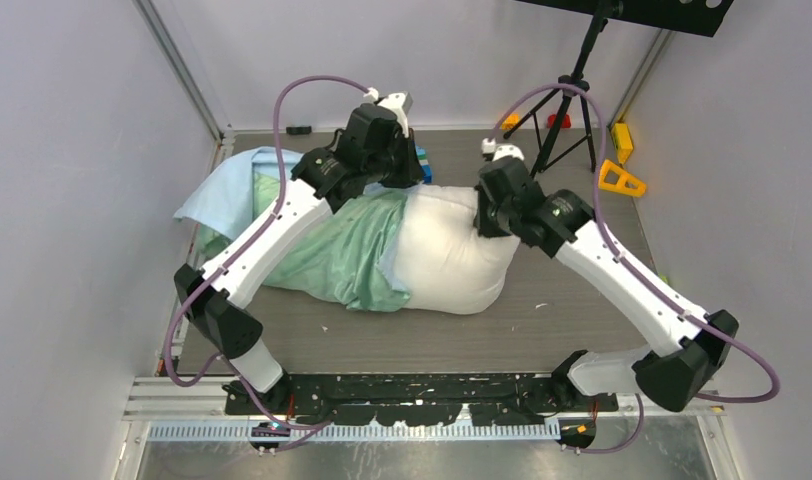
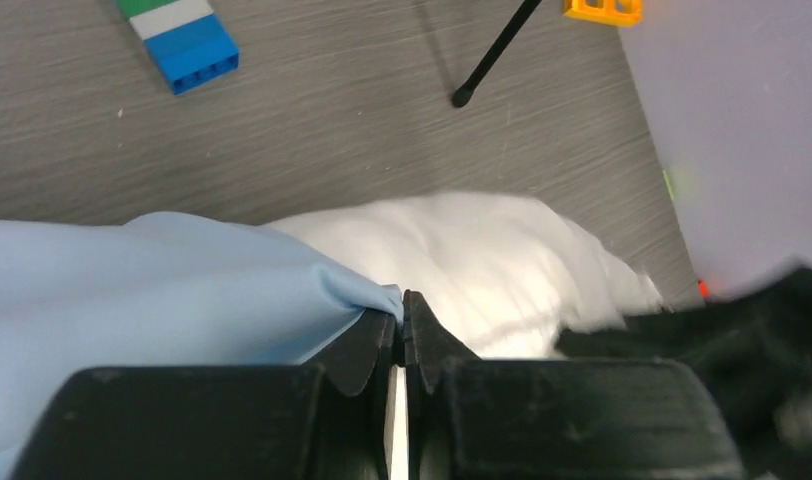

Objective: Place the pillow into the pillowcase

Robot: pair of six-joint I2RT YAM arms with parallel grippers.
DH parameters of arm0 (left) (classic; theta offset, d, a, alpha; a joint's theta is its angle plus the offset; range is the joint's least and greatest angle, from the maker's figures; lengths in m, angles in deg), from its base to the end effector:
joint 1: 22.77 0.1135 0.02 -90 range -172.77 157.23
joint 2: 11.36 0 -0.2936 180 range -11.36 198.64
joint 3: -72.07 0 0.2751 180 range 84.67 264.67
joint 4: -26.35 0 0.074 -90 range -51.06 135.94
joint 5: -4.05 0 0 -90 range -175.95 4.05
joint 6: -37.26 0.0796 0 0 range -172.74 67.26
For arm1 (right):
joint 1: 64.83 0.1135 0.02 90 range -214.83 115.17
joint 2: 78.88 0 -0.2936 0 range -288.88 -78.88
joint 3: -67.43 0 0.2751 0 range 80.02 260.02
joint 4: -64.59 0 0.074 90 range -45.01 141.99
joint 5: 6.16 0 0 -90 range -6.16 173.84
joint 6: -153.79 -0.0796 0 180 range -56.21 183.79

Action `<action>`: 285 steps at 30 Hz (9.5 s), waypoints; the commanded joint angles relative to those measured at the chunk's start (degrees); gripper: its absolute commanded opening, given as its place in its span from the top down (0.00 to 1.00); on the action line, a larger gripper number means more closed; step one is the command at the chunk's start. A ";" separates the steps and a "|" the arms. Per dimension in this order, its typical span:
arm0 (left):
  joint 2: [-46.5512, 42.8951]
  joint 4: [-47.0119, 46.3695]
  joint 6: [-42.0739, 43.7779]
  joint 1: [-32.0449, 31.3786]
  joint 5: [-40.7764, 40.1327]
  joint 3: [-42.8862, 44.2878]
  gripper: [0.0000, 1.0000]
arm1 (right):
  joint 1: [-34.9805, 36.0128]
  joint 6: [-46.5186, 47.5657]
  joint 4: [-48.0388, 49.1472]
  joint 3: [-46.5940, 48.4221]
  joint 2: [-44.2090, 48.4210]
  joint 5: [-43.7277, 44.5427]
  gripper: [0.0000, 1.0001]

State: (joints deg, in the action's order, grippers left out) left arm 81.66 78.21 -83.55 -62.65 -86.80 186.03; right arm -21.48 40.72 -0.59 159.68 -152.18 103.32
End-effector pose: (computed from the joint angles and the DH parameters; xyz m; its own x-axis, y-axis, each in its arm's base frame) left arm 0.3263 -0.2711 0.4261 -0.6620 -0.1142 -0.7407 0.3403 0.8348 -0.4329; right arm 0.2356 0.1859 0.3764 -0.6710 -0.1254 -0.7308 -0.2353 0.9707 0.0495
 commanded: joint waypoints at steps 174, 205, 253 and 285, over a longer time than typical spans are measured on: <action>4.27 10.61 1.51 -11.88 9.93 42.61 1.00 | 17.40 -1.46 17.38 5.64 7.56 2.93 1.00; -9.11 11.54 7.00 -19.94 -26.62 7.54 0.19 | -19.03 -20.79 24.60 -20.33 4.66 -18.69 1.00; -7.88 -1.64 1.47 -10.79 -16.03 -6.04 1.00 | -11.67 -21.37 26.69 -11.29 -6.89 -22.80 1.00; 10.30 -7.14 -0.28 -1.82 11.71 3.15 0.68 | -15.22 -25.00 32.38 -33.57 5.81 -30.98 0.66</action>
State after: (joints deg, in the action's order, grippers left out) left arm 94.16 72.17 -83.72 -61.87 -77.33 190.33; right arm -37.39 20.59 20.61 126.92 -143.30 77.10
